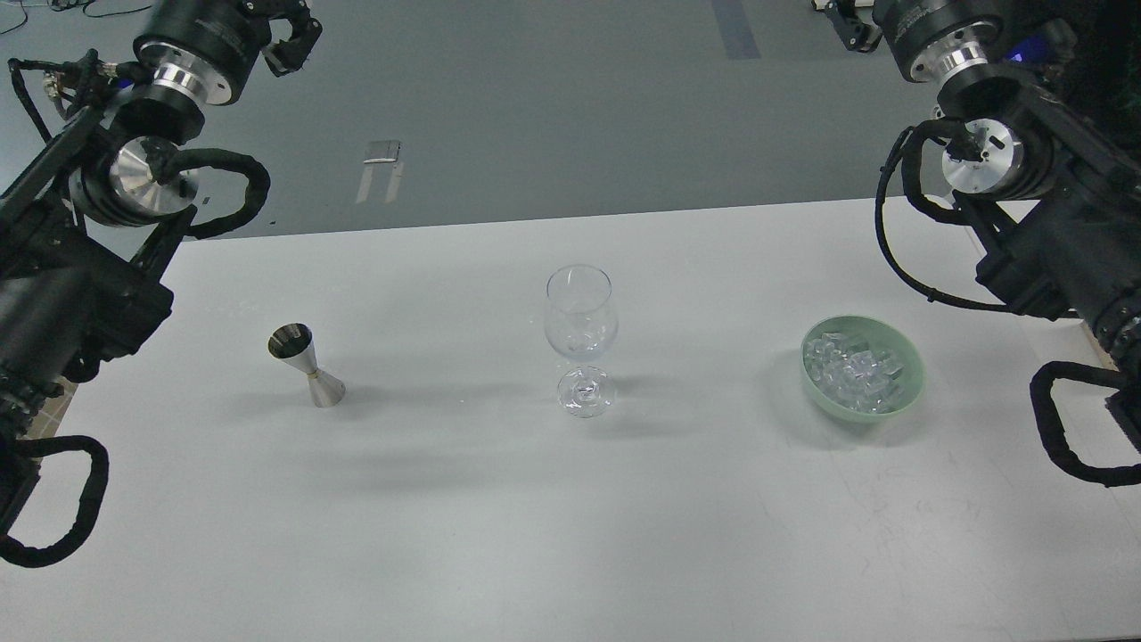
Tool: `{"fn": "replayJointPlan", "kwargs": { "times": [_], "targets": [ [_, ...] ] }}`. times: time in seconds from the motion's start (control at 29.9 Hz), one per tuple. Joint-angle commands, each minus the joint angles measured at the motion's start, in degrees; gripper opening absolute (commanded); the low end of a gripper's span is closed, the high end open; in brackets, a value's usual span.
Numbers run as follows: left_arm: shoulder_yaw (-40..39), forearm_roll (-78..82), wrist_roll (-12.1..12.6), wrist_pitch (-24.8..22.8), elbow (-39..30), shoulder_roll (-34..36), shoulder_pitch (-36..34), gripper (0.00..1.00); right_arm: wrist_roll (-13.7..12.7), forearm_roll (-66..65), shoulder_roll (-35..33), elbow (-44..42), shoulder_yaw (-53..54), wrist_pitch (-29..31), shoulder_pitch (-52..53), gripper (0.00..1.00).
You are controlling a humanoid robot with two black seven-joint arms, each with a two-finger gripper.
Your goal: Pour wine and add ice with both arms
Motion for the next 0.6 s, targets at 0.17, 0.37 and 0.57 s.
{"fn": "replayJointPlan", "kwargs": {
  "times": [0.17, 0.37, 0.57],
  "targets": [
    [-2.33, -3.45, 0.98, 0.37, -6.92, 4.2, 4.27, 0.98, -0.03, -0.02, -0.12, 0.03, 0.0, 0.0, 0.0, 1.0],
    [-3.04, -9.08, 5.2, 0.98, -15.81, 11.06, 9.63, 0.96, -0.21, -0.02, -0.12, -0.06, -0.09, 0.0, -0.09, 1.0],
    [-9.18, -14.89, 5.72, 1.86, -27.41, 19.5, 18.85, 0.96, -0.38, -0.11, -0.03, -0.06, -0.18, 0.0, -0.09, 1.0]
  ]
}}
